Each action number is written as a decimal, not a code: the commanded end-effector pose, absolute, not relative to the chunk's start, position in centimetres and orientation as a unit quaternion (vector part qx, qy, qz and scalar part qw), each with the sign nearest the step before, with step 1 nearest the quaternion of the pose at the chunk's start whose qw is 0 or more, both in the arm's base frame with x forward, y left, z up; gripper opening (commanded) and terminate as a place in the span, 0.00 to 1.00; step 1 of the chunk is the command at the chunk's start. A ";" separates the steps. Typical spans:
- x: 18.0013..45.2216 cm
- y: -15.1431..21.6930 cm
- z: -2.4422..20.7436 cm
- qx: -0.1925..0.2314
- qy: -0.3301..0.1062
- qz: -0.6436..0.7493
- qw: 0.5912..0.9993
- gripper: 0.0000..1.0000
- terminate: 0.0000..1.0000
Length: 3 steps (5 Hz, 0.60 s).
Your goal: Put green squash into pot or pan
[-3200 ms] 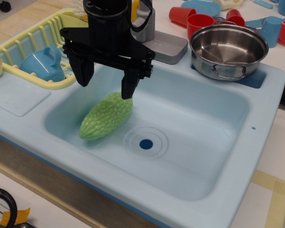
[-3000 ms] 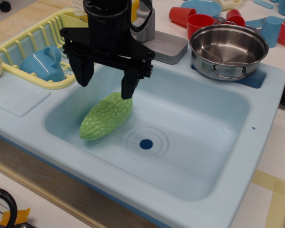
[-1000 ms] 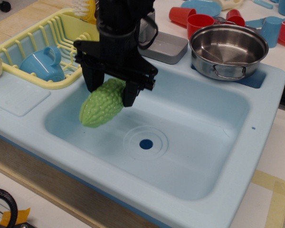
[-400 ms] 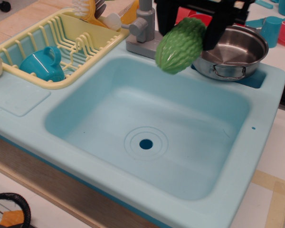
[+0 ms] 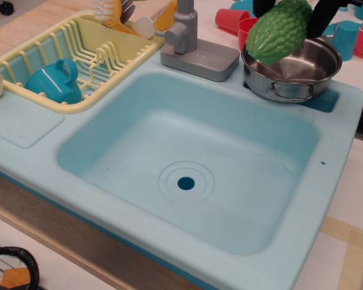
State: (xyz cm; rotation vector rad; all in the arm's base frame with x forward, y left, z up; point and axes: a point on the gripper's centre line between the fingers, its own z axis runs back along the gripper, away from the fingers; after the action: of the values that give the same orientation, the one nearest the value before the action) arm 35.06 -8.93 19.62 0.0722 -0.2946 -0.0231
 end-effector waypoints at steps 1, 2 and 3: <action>36.9 -8.8 20.4 0.013 -0.176 -0.035 0.984 0.00 0.00; 37.7 -8.7 20.2 -0.003 -0.175 -0.052 0.983 1.00 0.00; 37.7 -8.7 20.2 -0.003 -0.175 -0.052 0.983 1.00 0.00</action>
State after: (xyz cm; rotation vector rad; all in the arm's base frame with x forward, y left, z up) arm 37.36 -8.89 18.60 0.0014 -0.3046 -0.1105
